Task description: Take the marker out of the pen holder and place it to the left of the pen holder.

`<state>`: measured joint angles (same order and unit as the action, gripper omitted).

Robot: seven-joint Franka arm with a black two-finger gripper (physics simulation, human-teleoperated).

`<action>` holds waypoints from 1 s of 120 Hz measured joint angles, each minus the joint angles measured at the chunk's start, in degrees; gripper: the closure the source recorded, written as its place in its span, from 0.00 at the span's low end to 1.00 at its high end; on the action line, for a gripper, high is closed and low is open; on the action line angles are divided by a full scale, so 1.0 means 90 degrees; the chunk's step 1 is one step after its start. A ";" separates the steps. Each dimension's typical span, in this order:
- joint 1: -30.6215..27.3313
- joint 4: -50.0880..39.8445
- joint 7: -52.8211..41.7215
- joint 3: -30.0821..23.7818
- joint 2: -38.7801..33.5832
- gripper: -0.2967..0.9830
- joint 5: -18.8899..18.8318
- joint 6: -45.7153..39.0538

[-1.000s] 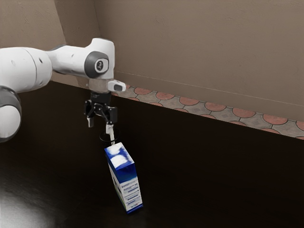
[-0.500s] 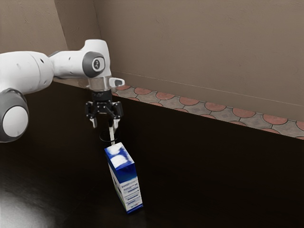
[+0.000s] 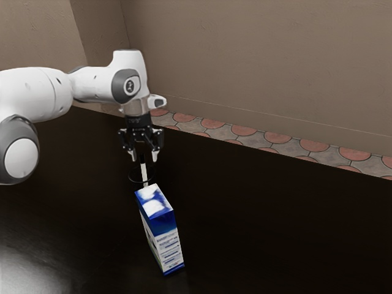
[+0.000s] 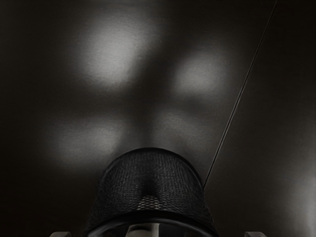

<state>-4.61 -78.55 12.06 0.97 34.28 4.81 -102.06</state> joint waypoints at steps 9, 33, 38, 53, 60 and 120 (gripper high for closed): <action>-0.0025 -0.0058 0.0068 0.0005 -0.0004 0.46 0.0141 -0.0020; -0.0116 -0.0201 0.0197 0.0031 -0.0032 0.50 0.0374 -0.0049; -0.0109 -0.0201 0.0218 0.0035 -0.0033 0.51 0.0387 -0.0052; -0.0136 -0.0201 0.0252 0.0065 -0.0054 0.53 0.0384 -0.0058; -0.0154 -0.0200 0.0254 0.0073 -0.0067 0.54 0.0377 -0.0060; -0.0119 -0.0181 0.0280 0.0069 -0.0064 0.69 0.0365 -0.0065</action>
<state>-5.69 -80.18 14.58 1.60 33.71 8.09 -102.64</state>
